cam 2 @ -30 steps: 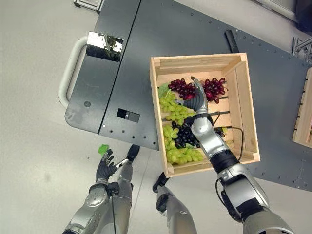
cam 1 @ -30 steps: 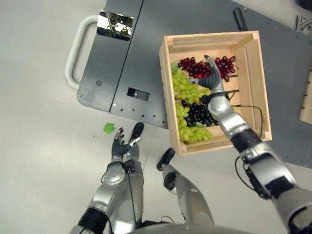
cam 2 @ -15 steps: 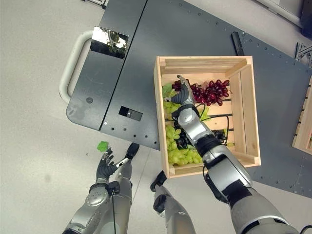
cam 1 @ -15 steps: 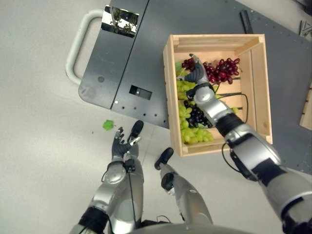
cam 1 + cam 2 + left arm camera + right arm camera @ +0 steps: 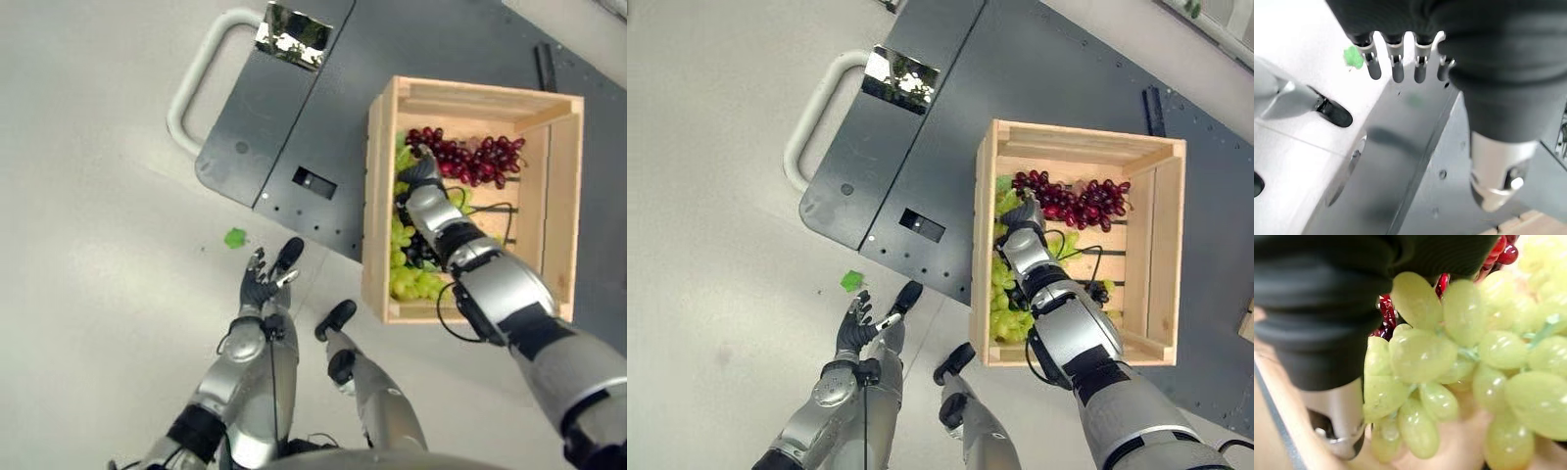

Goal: Pick up the fruits from the basket on one side to the basket on the other side

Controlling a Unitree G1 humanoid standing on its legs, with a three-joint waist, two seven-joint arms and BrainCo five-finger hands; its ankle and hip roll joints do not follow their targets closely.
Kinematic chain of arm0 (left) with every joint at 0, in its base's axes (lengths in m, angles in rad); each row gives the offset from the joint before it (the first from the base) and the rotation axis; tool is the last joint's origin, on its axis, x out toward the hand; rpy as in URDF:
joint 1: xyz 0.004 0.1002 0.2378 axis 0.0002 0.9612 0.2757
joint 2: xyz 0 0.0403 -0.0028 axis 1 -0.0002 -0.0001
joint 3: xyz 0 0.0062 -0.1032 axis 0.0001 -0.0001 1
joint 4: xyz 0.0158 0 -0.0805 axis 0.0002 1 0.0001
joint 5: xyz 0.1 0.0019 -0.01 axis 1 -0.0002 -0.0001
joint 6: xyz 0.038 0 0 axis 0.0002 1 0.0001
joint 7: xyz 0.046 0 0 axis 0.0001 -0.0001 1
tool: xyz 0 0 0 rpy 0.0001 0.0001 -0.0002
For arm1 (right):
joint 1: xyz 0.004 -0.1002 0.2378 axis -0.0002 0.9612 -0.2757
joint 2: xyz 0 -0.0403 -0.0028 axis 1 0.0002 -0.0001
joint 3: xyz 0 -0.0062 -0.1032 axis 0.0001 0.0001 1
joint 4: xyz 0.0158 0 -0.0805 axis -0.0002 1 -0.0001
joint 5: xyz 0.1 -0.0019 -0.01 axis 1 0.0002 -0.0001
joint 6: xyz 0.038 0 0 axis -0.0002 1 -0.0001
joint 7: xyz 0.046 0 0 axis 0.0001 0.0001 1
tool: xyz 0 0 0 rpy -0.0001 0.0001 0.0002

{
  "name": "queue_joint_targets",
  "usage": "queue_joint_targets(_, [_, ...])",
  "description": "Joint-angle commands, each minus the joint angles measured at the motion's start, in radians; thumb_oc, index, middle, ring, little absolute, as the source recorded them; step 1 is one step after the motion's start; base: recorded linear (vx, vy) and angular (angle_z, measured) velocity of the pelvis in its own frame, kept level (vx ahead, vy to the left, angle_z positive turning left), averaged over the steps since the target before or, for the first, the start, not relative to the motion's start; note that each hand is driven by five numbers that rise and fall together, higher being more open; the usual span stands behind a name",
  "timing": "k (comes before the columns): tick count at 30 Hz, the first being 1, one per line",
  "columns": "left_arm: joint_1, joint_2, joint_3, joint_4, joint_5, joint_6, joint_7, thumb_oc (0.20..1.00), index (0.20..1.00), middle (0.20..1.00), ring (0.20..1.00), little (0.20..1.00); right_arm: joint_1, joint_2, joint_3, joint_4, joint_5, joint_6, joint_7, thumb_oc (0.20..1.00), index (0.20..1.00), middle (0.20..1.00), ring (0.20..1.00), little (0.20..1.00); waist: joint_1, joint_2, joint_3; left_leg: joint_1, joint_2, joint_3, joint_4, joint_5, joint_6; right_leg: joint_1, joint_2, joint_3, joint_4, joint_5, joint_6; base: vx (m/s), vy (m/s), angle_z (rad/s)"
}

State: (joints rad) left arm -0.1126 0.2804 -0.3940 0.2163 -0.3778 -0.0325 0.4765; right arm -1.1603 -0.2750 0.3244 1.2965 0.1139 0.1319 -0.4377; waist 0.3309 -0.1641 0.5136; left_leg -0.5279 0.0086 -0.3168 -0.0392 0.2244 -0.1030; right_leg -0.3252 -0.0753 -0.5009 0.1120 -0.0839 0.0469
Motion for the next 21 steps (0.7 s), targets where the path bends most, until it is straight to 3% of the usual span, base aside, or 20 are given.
queue_joint_targets(1, [-0.165,-0.022,0.034,-0.064,-0.028,-0.064,0.006,1.000,1.000,1.000,1.000,1.000,0.062,-0.072,0.008,0.017,-0.007,0.033,-0.019,1.000,1.000,1.000,1.000,1.000,0.001,0.037,0.006,0.017,0.012,0.017,0.011,-0.105,-0.013,0.009,-0.130,0.018,-0.080,0.124,0.144,0.00,0.011,0.17])
queue_joint_targets(15, [-0.179,-0.040,0.003,-0.038,-0.029,-0.062,0.007,1.000,1.000,1.000,1.000,1.000,0.126,-0.079,0.018,0.033,-0.069,0.060,-0.003,1.000,1.000,1.000,1.000,1.000,-0.006,0.057,0.006,-0.008,0.008,0.023,0.015,-0.105,-0.011,-0.013,-0.136,0.021,-0.079,0.120,0.142,0.00,0.006,0.03])
queue_joint_targets(21, [-0.189,-0.044,0.024,-0.034,-0.028,-0.063,0.012,1.000,1.000,1.000,1.000,1.000,0.169,-0.078,0.008,0.011,-0.064,0.051,-0.003,1.000,1.000,1.000,1.000,1.000,-0.021,0.044,0.006,-0.010,0.011,0.028,0.021,-0.108,-0.012,-0.016,-0.135,0.024,-0.079,0.119,0.144,0.00,0.000,0.00])
